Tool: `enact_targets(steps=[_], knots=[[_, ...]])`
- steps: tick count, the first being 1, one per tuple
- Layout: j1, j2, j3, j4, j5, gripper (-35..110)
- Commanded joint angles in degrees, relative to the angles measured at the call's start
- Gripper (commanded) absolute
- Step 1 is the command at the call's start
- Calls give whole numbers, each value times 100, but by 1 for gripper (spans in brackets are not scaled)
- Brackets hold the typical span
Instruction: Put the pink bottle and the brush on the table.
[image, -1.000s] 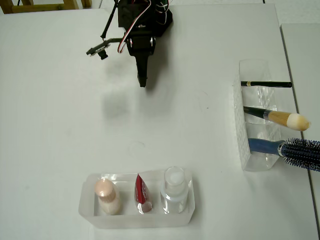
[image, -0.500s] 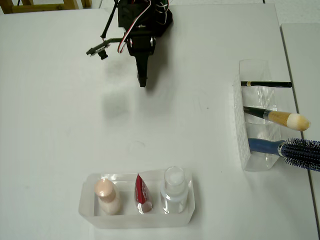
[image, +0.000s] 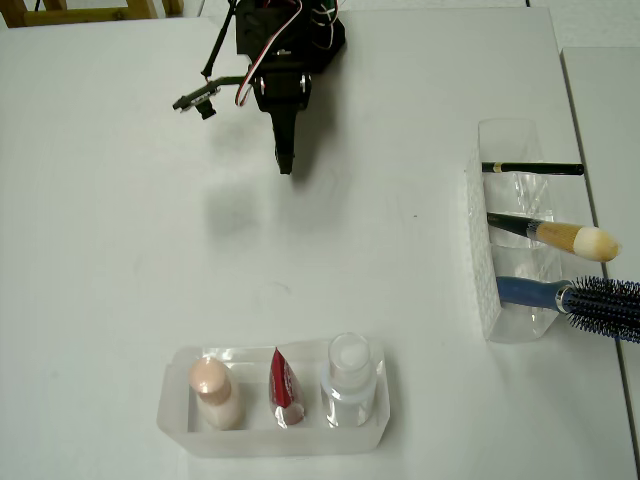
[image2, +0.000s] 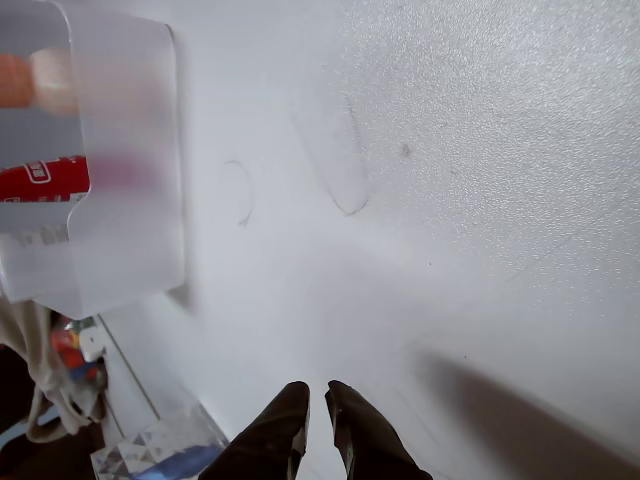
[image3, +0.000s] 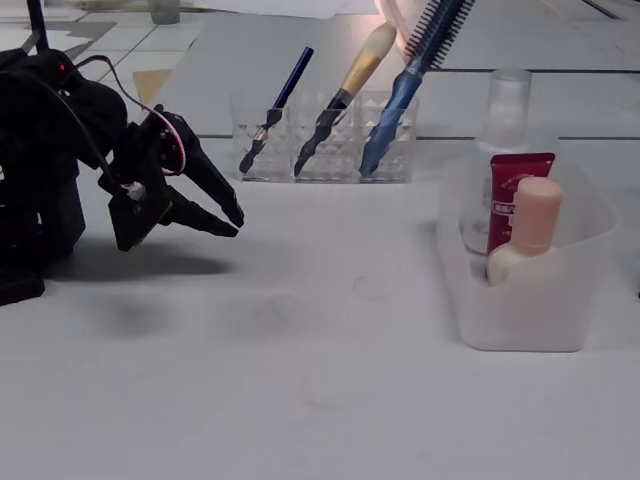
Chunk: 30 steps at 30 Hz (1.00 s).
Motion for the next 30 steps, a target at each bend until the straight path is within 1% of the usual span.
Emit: enact_targets(steps=[1, 20, 30], knots=[[-35, 123, 9, 53, -105, 0], [-35, 123, 9, 53, -123, 0], [-35, 123, -97, -18, -545, 0]])
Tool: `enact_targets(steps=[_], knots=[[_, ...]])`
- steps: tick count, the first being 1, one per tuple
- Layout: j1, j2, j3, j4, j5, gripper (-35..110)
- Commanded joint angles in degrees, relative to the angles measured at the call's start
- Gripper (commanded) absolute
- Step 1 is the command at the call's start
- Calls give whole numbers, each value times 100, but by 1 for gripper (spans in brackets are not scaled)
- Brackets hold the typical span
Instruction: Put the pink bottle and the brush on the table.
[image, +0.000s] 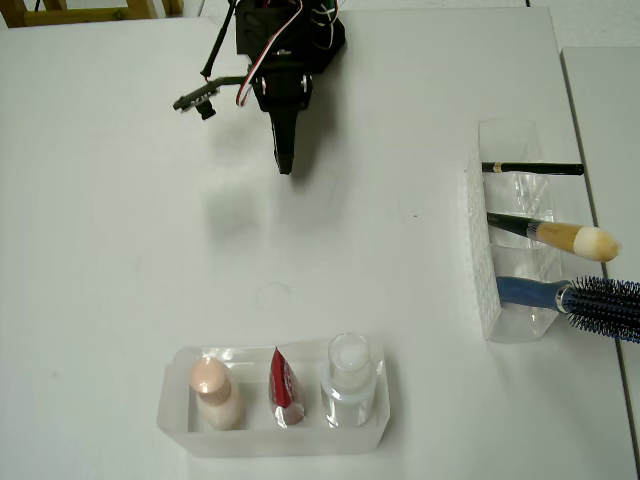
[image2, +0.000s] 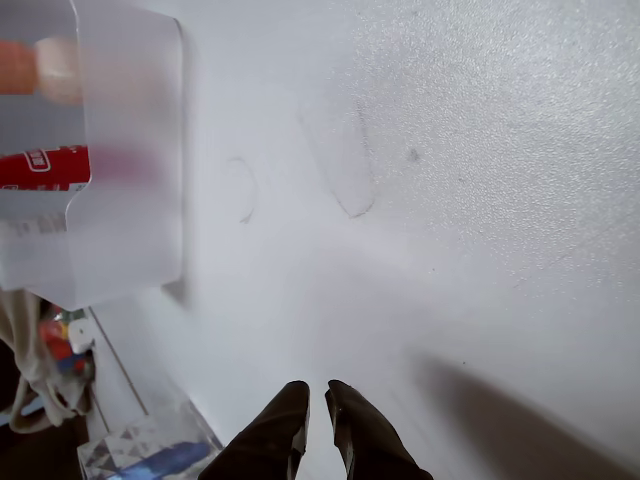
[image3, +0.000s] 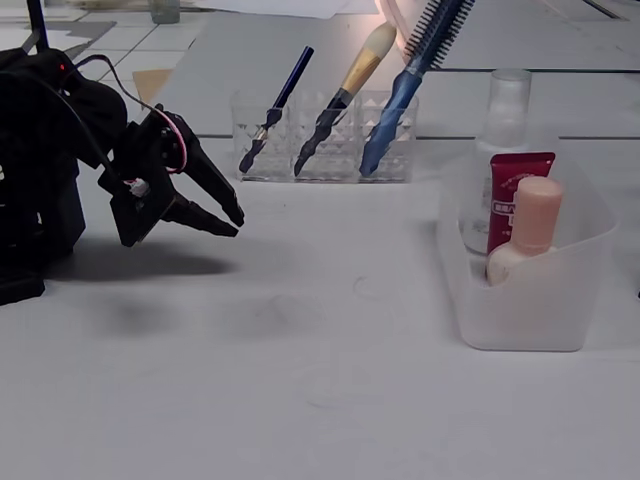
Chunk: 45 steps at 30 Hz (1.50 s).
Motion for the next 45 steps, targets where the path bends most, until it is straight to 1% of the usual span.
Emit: enact_targets(steps=[1, 5, 19, 31, 38, 45], knots=[[-26, 123, -97, 9, -325, 0], [35, 123, -281, 211, -861, 0], [105, -167, -1239, 492, -1934, 0], [554, -694, -1854, 308, -3428, 0], [580, -1397, -2294, -211, -4535, 0], [747, -2039, -2470, -1116, -5555, 0]])
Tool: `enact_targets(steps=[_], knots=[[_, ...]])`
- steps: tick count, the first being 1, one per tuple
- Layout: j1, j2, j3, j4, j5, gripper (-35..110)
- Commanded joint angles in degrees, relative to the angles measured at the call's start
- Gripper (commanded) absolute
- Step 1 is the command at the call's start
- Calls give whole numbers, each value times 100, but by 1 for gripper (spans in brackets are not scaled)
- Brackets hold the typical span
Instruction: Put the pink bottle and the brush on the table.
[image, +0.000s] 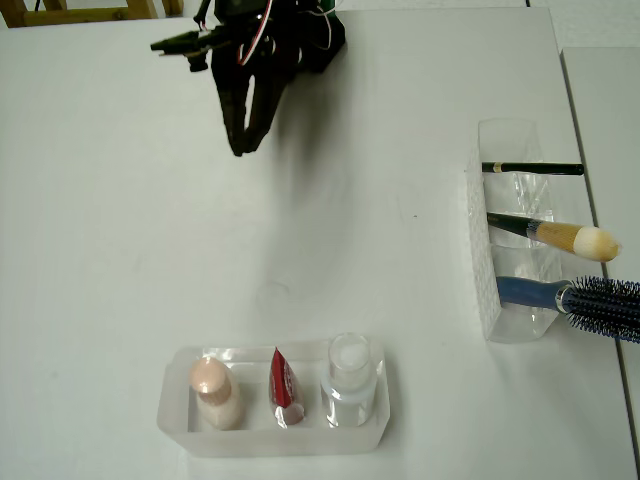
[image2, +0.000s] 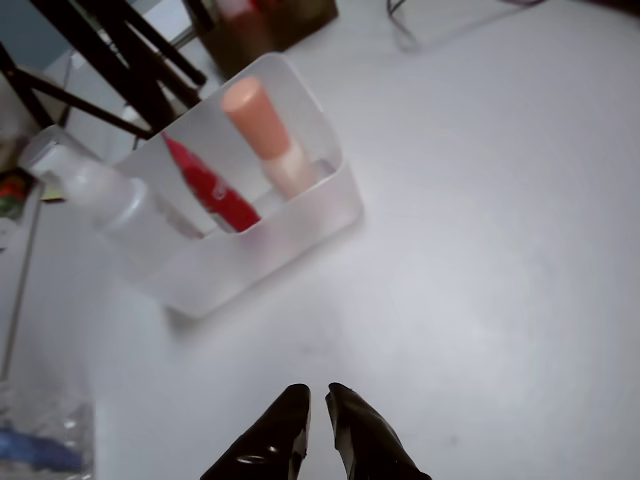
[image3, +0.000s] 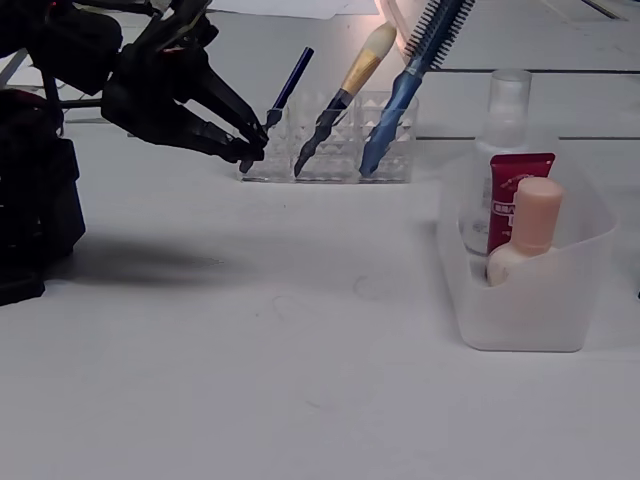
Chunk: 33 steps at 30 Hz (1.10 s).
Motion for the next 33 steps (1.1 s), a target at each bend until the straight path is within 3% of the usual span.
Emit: enact_targets(steps=[1, 16, 33], knots=[[141, -237, -281, -334, -422, 0], [229, -2109, -360, -2769, -1916, 0], [220, -4518, -527, -5730, -2681, 0]])
